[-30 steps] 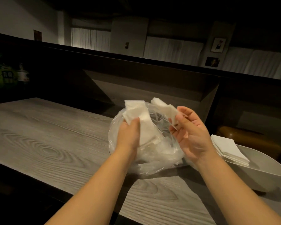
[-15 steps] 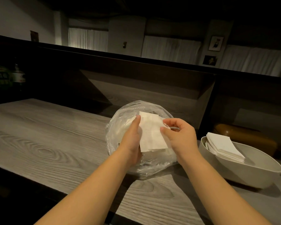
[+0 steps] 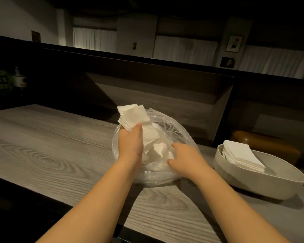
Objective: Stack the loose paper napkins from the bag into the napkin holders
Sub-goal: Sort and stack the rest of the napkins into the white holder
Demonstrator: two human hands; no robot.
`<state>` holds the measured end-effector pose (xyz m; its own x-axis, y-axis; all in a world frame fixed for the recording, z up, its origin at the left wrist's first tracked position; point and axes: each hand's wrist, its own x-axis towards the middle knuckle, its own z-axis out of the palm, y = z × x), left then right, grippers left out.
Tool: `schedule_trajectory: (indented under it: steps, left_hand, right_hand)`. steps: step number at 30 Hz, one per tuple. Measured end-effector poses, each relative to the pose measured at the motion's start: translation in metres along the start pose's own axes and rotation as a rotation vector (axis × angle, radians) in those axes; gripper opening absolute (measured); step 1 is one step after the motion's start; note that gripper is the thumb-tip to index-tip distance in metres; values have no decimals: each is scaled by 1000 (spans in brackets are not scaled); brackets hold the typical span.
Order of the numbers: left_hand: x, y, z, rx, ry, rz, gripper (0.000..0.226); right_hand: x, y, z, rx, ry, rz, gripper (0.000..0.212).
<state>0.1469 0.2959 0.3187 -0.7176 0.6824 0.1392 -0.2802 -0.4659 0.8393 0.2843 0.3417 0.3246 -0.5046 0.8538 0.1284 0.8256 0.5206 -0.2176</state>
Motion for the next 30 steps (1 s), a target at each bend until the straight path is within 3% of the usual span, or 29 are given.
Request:
schedule_trajectory:
  steps: [2,5,8,12,14,16,19,21,23,25,28,30]
  left_hand:
    - [1,-1,0,1,-4,18,8]
    - [-1,-5,2,29,-64,46,14]
    - [-2,-7,4,44,-87,64,21]
    - [-2,-6,4,55,-72,62,18]
    - [-4,-5,4,73,-67,75,18]
    - [-6,-4,3,77,-49,97,17]
    - [-5,0,2,68,-5,98,16]
    - [-5,1,2,76,-24,67,18]
    - [-9,4,5,113,-114,5,18]
    - [-18,5,11,159,-252,-74,24]
    - [-34,9,21,269,-440,-204,16]
    - [-40,10,25,241,-541,-332,26]
  right_hand:
    - [1,0,0,15,-23,-32,52]
    - [7,-1,3,105,74,-18,51]
    - [13,-3,9,-49,137,-11,56]
    - [14,-7,14,-111,201,-20,20]
    - [15,-4,12,-89,253,-38,20]
    - [13,-1,5,86,353,-87,27]
    - [0,0,-16,673,510,-190,25]
    - [-10,0,-34,1054,458,-193,20]
    - [-17,-2,-45,1240,283,-123,17]
    - [-17,0,-47,1136,240,-41,16]
    - [-20,9,-43,952,293,51,23]
    - [-26,18,-41,856,304,70,25]
